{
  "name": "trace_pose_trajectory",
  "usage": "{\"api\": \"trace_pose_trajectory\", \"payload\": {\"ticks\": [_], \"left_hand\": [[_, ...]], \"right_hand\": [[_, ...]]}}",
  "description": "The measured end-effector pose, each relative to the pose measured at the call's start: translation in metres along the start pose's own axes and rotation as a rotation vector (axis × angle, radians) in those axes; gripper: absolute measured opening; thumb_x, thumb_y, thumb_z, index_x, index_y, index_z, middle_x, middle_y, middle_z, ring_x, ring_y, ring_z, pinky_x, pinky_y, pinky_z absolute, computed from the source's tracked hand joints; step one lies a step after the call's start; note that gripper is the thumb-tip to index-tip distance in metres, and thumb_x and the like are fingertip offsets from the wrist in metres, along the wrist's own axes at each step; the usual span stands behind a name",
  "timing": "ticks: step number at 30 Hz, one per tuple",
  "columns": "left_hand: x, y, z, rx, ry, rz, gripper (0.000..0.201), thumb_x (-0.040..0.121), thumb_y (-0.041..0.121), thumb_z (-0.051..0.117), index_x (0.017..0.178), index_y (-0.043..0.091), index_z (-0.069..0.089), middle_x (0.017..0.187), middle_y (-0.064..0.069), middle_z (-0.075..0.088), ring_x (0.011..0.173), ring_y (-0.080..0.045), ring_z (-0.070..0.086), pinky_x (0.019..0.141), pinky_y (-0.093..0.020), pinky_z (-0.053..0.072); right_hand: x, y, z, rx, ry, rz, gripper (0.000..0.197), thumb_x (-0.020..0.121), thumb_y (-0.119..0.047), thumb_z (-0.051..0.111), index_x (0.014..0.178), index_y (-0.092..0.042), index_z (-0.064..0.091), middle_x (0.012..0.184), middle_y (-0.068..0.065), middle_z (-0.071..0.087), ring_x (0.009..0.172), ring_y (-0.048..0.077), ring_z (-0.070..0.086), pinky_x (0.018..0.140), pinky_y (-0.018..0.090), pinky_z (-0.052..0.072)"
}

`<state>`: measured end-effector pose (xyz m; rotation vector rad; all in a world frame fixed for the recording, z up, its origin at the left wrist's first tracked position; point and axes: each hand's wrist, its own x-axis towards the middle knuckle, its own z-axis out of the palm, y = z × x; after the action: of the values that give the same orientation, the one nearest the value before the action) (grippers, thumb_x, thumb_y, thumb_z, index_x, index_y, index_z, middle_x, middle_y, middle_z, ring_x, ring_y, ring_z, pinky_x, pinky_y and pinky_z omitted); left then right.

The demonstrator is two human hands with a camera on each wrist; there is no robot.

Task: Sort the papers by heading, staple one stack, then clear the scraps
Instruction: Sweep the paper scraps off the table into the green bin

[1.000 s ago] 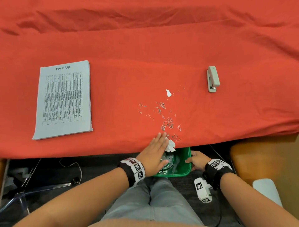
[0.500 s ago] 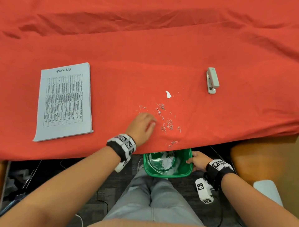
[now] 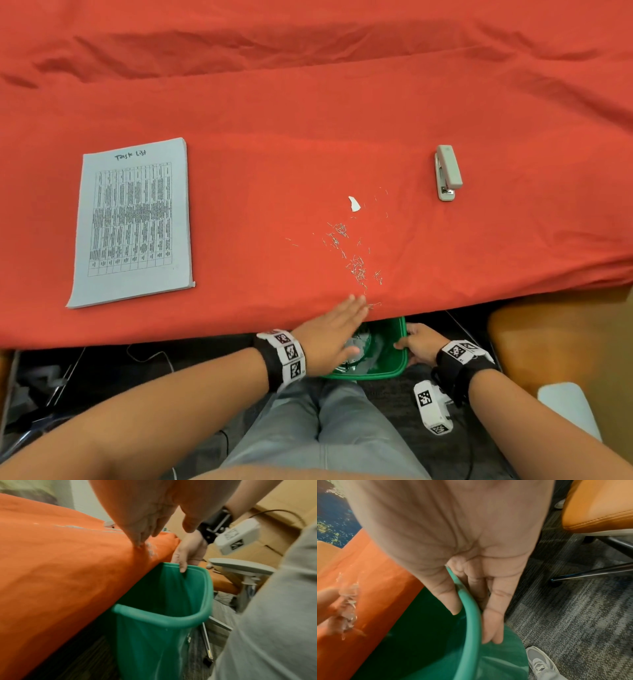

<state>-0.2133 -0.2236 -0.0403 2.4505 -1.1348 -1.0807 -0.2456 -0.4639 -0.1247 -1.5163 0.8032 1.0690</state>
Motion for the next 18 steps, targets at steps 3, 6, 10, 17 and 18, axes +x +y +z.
{"api": "trace_pose_trajectory", "payload": {"ticks": [3,6,10,17,18], "left_hand": [[-0.003,0.004,-0.01,0.024,0.047,0.081,0.061,0.101,0.037,0.031,0.152,0.017,0.004,0.159,0.0,-0.009,0.145,-0.013,-0.013,0.121,-0.033,-0.003],[-0.001,-0.022,-0.04,-0.056,0.295,-0.145,0.062,0.099,0.044,0.028,0.151,0.023,0.001,0.157,0.004,-0.014,0.144,-0.013,-0.016,0.119,-0.034,-0.002],[0.008,-0.073,-0.062,-0.158,0.424,-0.566,0.073,0.098,0.047,0.027,0.151,0.006,-0.004,0.158,-0.013,-0.016,0.146,-0.026,-0.017,0.12,-0.038,-0.005],[0.014,-0.041,-0.035,0.009,0.161,-0.32,0.084,0.094,0.061,0.019,0.147,0.01,-0.021,0.152,-0.012,-0.032,0.142,-0.026,-0.027,0.12,-0.043,-0.005],[0.013,-0.03,-0.03,0.035,0.099,-0.24,0.084,0.093,0.061,0.02,0.147,0.011,-0.022,0.151,-0.011,-0.033,0.141,-0.025,-0.027,0.12,-0.043,-0.005]], "right_hand": [[0.0,-0.002,-0.001,0.0,0.001,-0.001,0.027,0.087,0.014,0.045,0.111,0.005,0.055,0.108,0.032,0.063,0.087,0.041,0.066,0.063,0.044,0.06],[0.002,-0.004,-0.003,0.01,0.009,-0.001,0.026,0.087,0.014,0.044,0.11,0.006,0.053,0.105,0.03,0.062,0.079,0.037,0.065,0.055,0.04,0.06],[0.003,-0.004,-0.004,0.019,0.016,-0.003,0.024,0.087,0.014,0.045,0.106,0.003,0.054,0.1,0.027,0.063,0.078,0.036,0.065,0.057,0.042,0.06],[0.002,-0.005,-0.004,0.023,0.012,-0.004,0.022,0.087,0.014,0.045,0.101,0.0,0.056,0.095,0.024,0.064,0.077,0.035,0.065,0.057,0.04,0.06],[0.002,-0.006,-0.004,0.027,0.01,-0.004,0.022,0.087,0.014,0.044,0.098,-0.001,0.056,0.094,0.023,0.064,0.077,0.035,0.065,0.056,0.04,0.059]]}}
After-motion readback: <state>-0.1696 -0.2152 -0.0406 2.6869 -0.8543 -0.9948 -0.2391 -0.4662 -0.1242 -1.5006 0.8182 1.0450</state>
